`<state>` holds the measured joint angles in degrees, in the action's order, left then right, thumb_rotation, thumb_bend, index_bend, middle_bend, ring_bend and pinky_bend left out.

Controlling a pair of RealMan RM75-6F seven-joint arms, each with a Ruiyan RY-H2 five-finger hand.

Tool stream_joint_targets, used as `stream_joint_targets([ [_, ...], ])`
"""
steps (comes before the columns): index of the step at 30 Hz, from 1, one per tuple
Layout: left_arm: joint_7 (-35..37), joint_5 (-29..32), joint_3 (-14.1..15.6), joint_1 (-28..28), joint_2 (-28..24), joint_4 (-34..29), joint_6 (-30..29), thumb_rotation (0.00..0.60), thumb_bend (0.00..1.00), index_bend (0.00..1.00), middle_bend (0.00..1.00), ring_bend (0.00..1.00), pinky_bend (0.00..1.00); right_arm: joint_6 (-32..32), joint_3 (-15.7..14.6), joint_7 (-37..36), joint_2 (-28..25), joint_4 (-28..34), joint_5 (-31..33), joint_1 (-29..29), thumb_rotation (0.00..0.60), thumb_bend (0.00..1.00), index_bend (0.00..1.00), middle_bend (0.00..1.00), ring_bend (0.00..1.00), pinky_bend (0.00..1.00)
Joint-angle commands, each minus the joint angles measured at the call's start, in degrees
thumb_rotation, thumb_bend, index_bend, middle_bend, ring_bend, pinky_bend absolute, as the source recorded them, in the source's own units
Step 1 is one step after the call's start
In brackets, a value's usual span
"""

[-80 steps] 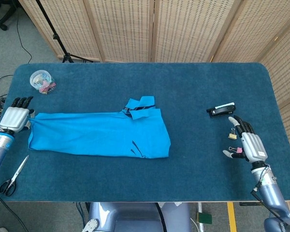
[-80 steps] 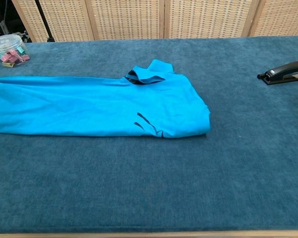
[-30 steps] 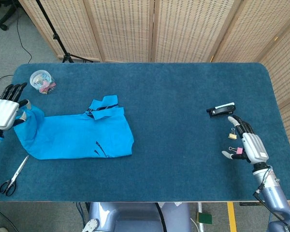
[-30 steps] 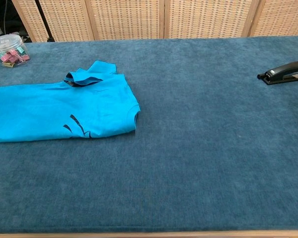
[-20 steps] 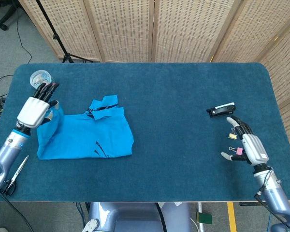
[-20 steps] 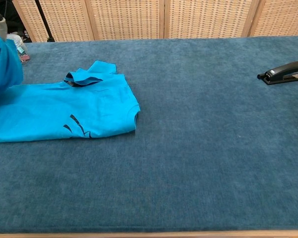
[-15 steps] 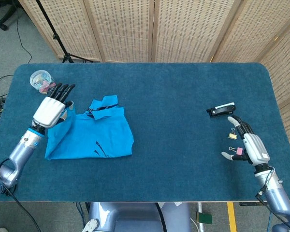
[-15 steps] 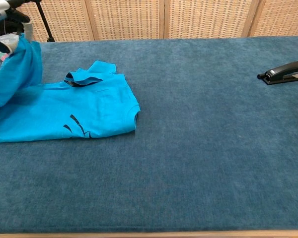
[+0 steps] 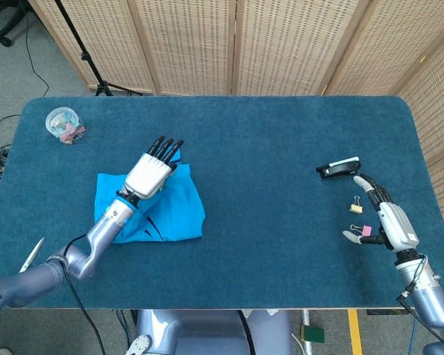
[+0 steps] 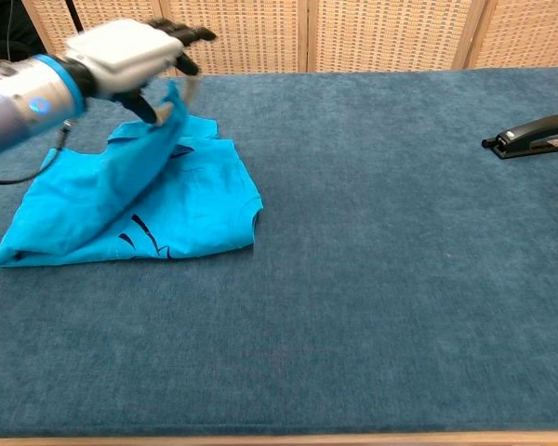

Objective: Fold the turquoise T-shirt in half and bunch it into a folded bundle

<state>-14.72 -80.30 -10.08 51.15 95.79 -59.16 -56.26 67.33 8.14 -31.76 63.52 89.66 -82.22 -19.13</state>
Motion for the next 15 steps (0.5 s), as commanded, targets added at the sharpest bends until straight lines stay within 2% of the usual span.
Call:
stream_joint_targets([
  [1,-0.49,0.62,-0.07,0.94,2.08,0.82,1.09,0.6,0.52,0.75,0.0,0.0,0.0,0.03,-0.05,-0.06,-0.02,-0.06,-0.02,-0.01,0.6,0.0,0.0,0.0,0.0,0.0],
  [5,0.12,0.34,0.47,1.21,4.08,2.41,1.3,0.6,0.52,0.75,0.0,0.0,0.0,-0.1,-0.13,-0.07,0.02,-0.2,0.11,-0.08,0.6,0.0,0.0,0.0,0.0,0.0],
  [7,0.68,0.33,0.5,1.33,4.74,3.2,1.39,0.6,0.5,0.71,0.0,0.0,0.0,-0.19,-0.15,0.02,0.11,-0.31,0.21,-0.14,0.6,0.0,0.0,0.0,0.0,0.0],
  [10,2.01,0.47,0.48,1.42,5.14,3.65,1.81,0.6,0.39,0.44,0.0,0.0,0.0,-0.38,-0.2,0.13,0.22,-0.41,0.33,-0.24,0.6,0.0,0.0,0.0,0.0,0.0],
  [12,3.05,0.39,0.6,1.44,5.08,3.58,2.09,0.6,0.26,0.19,0.0,0.0,0.0,-0.5,-0.23,0.22,0.29,-0.52,0.4,-0.31,0.6,0.0,0.0,0.0,0.0,0.0],
  [14,4.2,0.28,0.67,1.37,4.94,3.37,2.14,0.6,0.15,0.04,0.0,0.0,0.0,-0.57,-0.21,0.31,0.37,-0.59,0.51,-0.37,0.6,0.0,0.0,0.0,0.0,0.0],
  [15,5.48,0.23,0.48,1.2,4.83,2.95,1.7,0.6,0.1,0.01,0.0,0.0,0.0,-0.64,-0.22,0.41,0.41,-0.66,0.57,-0.41,0.6,0.0,0.0,0.0,0.0,0.0],
])
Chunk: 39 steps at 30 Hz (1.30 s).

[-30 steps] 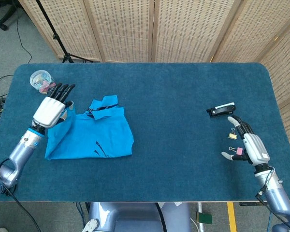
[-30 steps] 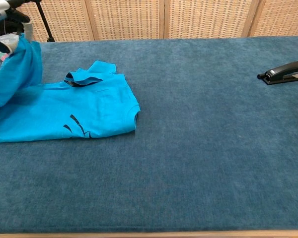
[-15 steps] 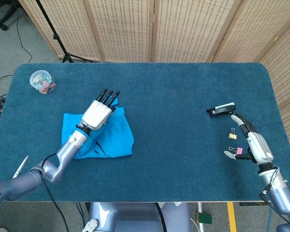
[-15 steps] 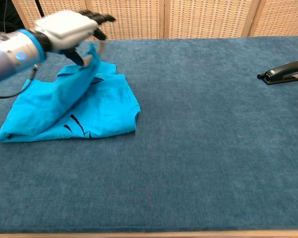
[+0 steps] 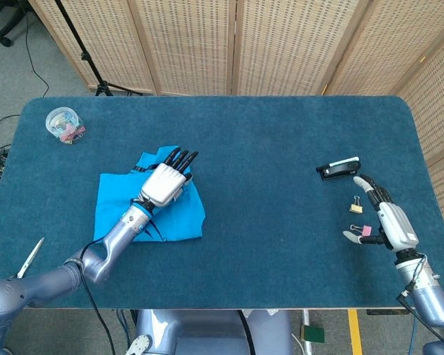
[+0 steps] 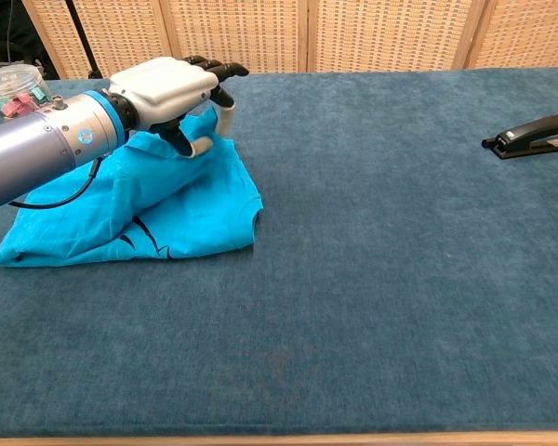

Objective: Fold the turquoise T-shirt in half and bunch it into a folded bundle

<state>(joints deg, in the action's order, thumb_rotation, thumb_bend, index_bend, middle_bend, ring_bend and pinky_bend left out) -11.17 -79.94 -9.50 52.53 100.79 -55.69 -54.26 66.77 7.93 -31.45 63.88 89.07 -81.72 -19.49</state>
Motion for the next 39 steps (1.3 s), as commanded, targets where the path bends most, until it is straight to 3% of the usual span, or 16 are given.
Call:
stream_joint_targets([
  [1,3.88,-0.59,-0.15,-0.45,-0.51,-1.03,-1.08,0.6,0.06,0.0,0.0,0.0,0.0,-0.15,-0.04,0.25,0.11,-0.13,0.14,-0.08,0.6,0.0,0.0,0.0,0.0,0.0],
  [9,10.28,-2.71,0.32,-2.05,-3.56,-3.89,-4.51,0.6,0.04,0.0,0.0,0.0,0.0,-0.24,-0.02,0.5,0.32,-0.38,0.48,-0.15,0.6,0.0,0.0,0.0,0.0,0.0],
  [16,10.31,0.8,0.56,-5.94,-12.31,-12.11,-3.81,0.6,0.18,0.07,0.0,0.0,0.0,-0.55,-0.27,1.34,0.72,-0.5,0.4,-0.37,0.6,0.0,0.0,0.0,0.0,0.0],
  [20,10.06,2.86,-0.23,-6.85,-13.28,-10.69,-3.65,0.6,0.28,0.12,0.0,0.0,0.0,-0.85,-0.5,2.31,1.11,-0.41,0.44,-0.53,0.6,0.0,0.0,0.0,0.0,0.0],
  [23,12.78,2.0,-0.7,-6.34,-11.83,-6.62,-4.11,0.6,0.29,0.12,0.0,0.0,0.0,-0.96,-0.6,3.0,1.38,-0.4,0.49,-0.63,0.6,0.0,0.0,0.0,0.0,0.0],
  [28,18.67,-0.89,-1.28,-3.9,-6.21,5.2,-5.63,0.6,0.29,0.12,0.0,0.0,0.0,-1.34,-0.65,4.05,1.87,-0.63,0.92,-0.82,0.6,0.0,0.0,0.0,0.0,0.0],
  [39,23.81,-1.51,-0.58,2.92,3.69,24.72,3.62,0.6,0.15,0.12,0.0,0.0,0.0,-3.03,-0.15,5.31,2.91,-2.36,3.22,-1.43,0.6,0.0,0.0,0.0,0.0,0.0],
])
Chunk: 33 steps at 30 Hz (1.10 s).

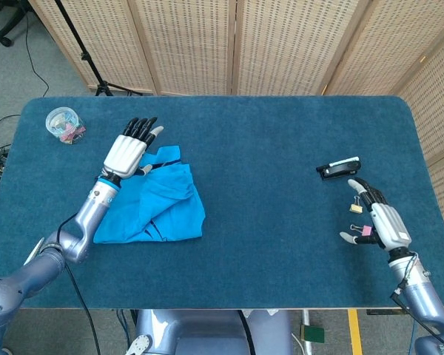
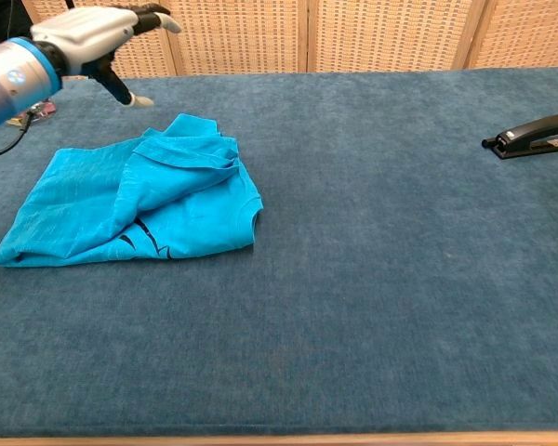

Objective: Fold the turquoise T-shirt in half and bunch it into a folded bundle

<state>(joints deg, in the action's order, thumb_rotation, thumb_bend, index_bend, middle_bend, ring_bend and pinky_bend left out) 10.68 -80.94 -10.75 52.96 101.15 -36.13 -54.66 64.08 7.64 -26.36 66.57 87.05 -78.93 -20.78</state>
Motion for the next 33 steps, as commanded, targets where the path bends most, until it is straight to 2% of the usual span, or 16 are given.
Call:
stream_joint_targets([
  [1,2.63,-0.67,1.08,2.93,4.29,6.96,5.19,0.6,0.14,0.12,0.0,0.0,0.0,-0.59,0.25,0.35,0.35,-0.6,0.82,-0.22,0.6,0.0,0.0,0.0,0.0,0.0],
  [7,5.93,-1.16,2.74,3.87,8.11,13.87,9.69,0.6,0.13,0.12,0.0,0.0,0.0,-1.82,0.69,0.84,0.97,-1.85,2.5,-0.55,0.6,0.0,0.0,0.0,0.0,0.0],
  [16,11.26,-4.37,6.24,2.96,9.08,17.29,8.38,0.6,0.13,0.12,0.0,0.0,0.0,-2.29,0.95,0.96,1.1,-2.3,3.09,-0.58,0.6,0.0,0.0,0.0,0.0,0.0],
  [20,11.5,-4.03,6.15,3.03,10.06,19.06,9.03,0.6,0.14,0.12,0.0,0.0,0.0,-2.35,0.83,1.3,1.24,-2.21,2.84,-0.6,0.6,0.0,0.0,0.0,0.0,0.0],
  [22,11.65,-3.8,5.98,3.32,10.59,19.74,9.46,0.6,0.15,0.15,0.0,0.0,0.0,-2.34,0.83,1.46,1.28,-2.18,2.86,-0.57,0.6,0.0,0.0,0.0,0.0,0.0],
  [25,11.65,-3.89,6.18,3.59,11.05,20.33,9.99,0.6,0.2,0.31,0.0,0.0,0.0,-2.43,0.9,1.52,1.3,-2.18,3.03,-0.56,0.6,0.0,0.0,0.0,0.0,0.0],
  [28,11.37,-4.07,6.53,3.67,11.2,20.66,10.7,0.6,0.28,0.42,0.0,0.0,0.0,-2.48,1.02,1.51,1.32,-2.28,3.19,-0.56,0.6,0.0,0.0,0.0,0.0,0.0],
  [33,11.21,-3.62,6.37,3.95,11.16,20.95,12.37,0.6,0.35,0.44,0.0,0.0,0.0,-2.71,1.05,1.42,1.3,-2.42,3.26,-0.58,0.6,0.0,0.0,0.0,0.0,0.0],
])
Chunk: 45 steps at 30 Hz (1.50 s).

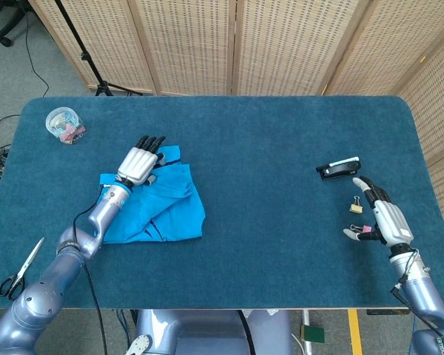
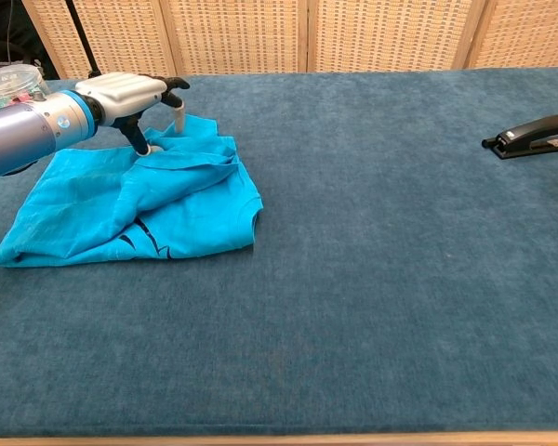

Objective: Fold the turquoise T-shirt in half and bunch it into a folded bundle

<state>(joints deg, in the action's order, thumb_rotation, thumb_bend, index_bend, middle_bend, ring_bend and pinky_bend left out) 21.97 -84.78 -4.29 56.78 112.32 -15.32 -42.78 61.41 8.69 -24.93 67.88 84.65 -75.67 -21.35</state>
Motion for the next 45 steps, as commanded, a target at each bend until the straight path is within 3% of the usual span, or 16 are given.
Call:
stream_joint_targets([
  [1,-0.14,0.28,-0.11,0.18,-0.05,0.16,0.72,0.6,0.36,0.44,0.0,0.0,0.0,-0.07,0.0,-0.03,-0.01,-0.01,-0.02,-0.01,0.6,0.0,0.0,0.0,0.0,0.0],
  [7,-0.68,0.57,-0.16,0.38,-0.25,0.27,1.86,0.6,0.37,0.45,0.0,0.0,0.0,-0.04,0.1,-0.02,0.02,-0.08,-0.01,0.03,0.6,0.0,0.0,0.0,0.0,0.0],
  [16,0.77,0.87,-0.4,0.22,0.0,-0.24,1.33,0.6,0.44,0.58,0.0,0.0,0.0,-0.2,0.1,0.13,0.13,-0.18,-0.03,0.0,0.6,0.0,0.0,0.0,0.0,0.0],
  [24,1.1,2.25,-1.61,0.05,0.78,0.3,1.57,0.6,0.59,0.71,0.0,0.0,0.0,-0.18,0.15,0.05,0.09,-0.14,-0.1,0.05,0.6,0.0,0.0,0.0,0.0,0.0],
  [29,1.02,4.8,-3.99,-0.14,1.44,0.68,2.06,0.6,0.63,0.71,0.0,0.0,0.0,-0.28,0.12,0.08,0.1,-0.14,-0.16,0.03,0.6,0.0,0.0,0.0,0.0,0.0],
  [35,-0.59,10.51,-9.24,-0.04,2.59,1.5,4.11,0.6,0.66,0.72,0.0,0.0,0.0,-0.37,0.13,0.15,0.13,-0.19,-0.12,0.02,0.6,0.0,0.0,0.0,0.0,0.0],
  [45,-7.04,17.26,-14.9,0.8,4.11,3.55,8.68,0.6,0.67,0.72,0.0,0.0,0.0,-0.55,0.05,0.46,0.22,-0.11,-0.11,-0.03,0.6,0.0,0.0,0.0,0.0,0.0],
])
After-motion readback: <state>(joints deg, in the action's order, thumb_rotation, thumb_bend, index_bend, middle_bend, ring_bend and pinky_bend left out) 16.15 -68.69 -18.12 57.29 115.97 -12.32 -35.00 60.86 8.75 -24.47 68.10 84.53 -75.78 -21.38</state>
